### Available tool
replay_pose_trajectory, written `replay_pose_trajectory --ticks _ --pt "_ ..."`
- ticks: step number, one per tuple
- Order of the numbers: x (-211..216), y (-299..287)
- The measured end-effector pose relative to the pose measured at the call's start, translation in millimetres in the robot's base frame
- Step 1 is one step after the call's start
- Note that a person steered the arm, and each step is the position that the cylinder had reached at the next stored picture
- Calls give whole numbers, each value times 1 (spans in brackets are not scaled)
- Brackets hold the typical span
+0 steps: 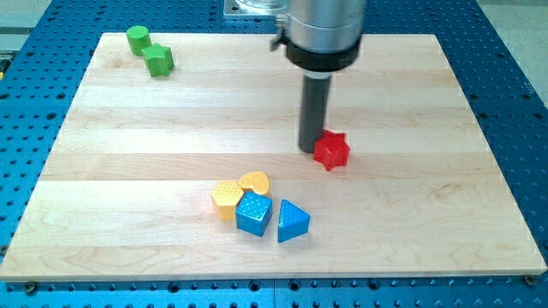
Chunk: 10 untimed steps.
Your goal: Place the red star into the heart
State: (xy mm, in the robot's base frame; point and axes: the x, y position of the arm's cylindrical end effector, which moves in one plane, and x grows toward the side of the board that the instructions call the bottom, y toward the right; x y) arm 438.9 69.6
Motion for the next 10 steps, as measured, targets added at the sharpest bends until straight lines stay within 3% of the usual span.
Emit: replay_pose_trajectory --ticks 1,3,4,5,6,8,10 --pt "-50 0" --pt "16 24" --pt "54 -18" --pt "54 17" --pt "83 16" --pt "83 -10" --pt "53 -36"
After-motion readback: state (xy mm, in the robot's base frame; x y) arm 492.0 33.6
